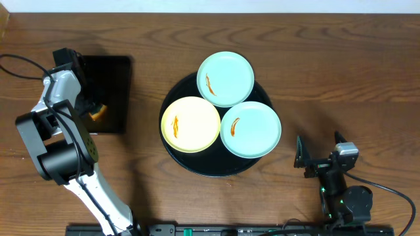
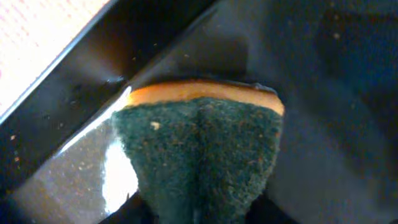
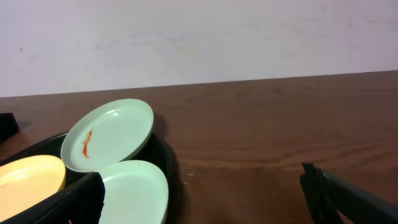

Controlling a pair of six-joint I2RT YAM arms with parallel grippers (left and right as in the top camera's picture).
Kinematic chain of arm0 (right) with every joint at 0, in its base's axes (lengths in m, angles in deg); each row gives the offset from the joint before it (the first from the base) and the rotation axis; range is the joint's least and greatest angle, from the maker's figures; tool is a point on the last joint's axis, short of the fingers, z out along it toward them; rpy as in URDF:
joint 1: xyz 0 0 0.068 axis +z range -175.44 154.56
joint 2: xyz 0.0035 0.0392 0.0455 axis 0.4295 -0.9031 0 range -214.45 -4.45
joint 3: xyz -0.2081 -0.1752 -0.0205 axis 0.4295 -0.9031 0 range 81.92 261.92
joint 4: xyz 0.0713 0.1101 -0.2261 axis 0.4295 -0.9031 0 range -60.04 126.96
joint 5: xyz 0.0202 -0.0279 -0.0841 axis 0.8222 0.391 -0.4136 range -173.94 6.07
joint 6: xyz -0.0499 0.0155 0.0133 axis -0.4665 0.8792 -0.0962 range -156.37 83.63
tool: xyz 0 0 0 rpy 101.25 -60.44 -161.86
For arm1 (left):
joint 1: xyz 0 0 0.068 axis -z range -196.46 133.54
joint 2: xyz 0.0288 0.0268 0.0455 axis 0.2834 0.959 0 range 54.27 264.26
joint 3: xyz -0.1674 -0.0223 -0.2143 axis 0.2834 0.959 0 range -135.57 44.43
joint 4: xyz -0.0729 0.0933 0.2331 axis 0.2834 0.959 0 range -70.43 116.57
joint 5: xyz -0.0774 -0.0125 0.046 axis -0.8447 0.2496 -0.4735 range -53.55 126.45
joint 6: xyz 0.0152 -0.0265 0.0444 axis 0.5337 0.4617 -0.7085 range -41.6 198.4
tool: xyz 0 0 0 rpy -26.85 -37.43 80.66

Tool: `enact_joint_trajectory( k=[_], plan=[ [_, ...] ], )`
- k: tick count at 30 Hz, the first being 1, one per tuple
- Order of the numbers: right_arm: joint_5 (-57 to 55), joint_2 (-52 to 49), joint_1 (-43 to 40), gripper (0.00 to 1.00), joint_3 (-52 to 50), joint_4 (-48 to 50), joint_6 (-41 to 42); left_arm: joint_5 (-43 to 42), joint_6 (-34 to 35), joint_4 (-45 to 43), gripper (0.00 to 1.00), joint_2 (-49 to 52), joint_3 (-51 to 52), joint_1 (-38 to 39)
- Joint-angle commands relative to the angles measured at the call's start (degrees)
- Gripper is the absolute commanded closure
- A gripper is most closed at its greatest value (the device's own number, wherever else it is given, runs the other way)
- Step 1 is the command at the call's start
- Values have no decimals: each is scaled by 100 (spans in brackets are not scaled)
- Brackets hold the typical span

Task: Clean dirty plates on tray and stack at the side
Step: 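Lower the left gripper and close it on the green sponge, then lift the sponge with the left gripper off the black tray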

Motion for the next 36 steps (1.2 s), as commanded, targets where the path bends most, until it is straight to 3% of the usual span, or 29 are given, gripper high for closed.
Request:
enact_joint_trajectory(
  k=[1, 8, 15, 23, 30, 36],
  plan=[
    [48, 9, -35, 1, -9, -22, 83, 151, 17, 44, 71, 90, 35, -9],
    [44, 2, -33, 1, -9, -22, 83, 337, 20, 267, 87, -170, 35, -9],
    [44, 0, -35, 1, -9, -20, 83, -122, 22, 391, 92, -907, 35, -9],
    [46, 0, -33, 1, -9, -22, 83, -398, 85, 258, 92, -1589, 35, -2],
    [46, -2, -33, 1, -9, -22, 83, -417, 81, -90, 93, -1353, 96, 39],
    [46, -2, -35, 1, -9, -22, 83, -1436, -155, -629, 93, -918, 149, 55]
  ],
)
